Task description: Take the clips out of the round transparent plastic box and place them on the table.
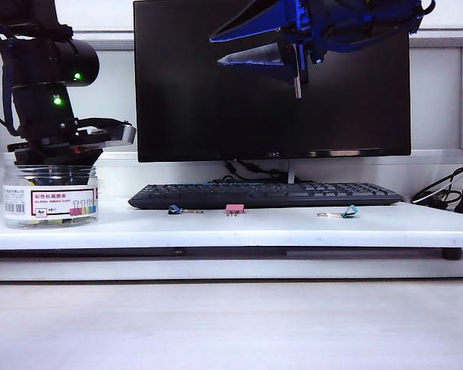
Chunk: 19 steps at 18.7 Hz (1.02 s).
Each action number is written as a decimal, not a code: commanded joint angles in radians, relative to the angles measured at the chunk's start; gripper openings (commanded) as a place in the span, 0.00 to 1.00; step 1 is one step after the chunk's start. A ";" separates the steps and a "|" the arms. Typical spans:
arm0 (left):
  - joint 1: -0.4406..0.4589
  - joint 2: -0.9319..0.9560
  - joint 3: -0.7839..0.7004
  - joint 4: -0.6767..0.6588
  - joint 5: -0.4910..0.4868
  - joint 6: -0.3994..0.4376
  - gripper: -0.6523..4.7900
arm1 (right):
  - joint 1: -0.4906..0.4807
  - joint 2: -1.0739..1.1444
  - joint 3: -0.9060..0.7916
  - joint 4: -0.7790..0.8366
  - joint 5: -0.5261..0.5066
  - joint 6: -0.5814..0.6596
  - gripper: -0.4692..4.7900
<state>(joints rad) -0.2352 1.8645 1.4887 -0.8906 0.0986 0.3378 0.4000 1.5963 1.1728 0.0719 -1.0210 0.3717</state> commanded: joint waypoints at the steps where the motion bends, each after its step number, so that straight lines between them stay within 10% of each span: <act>1: 0.001 0.002 -0.002 -0.008 0.006 -0.016 0.38 | 0.001 -0.005 0.005 0.016 -0.002 -0.006 0.37; 19: 0.001 -0.001 0.054 -0.054 0.010 -0.032 0.38 | 0.001 -0.004 0.005 0.014 -0.002 -0.006 0.37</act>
<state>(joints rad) -0.2352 1.8675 1.5406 -0.9524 0.1032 0.3130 0.4000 1.5963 1.1725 0.0715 -1.0210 0.3717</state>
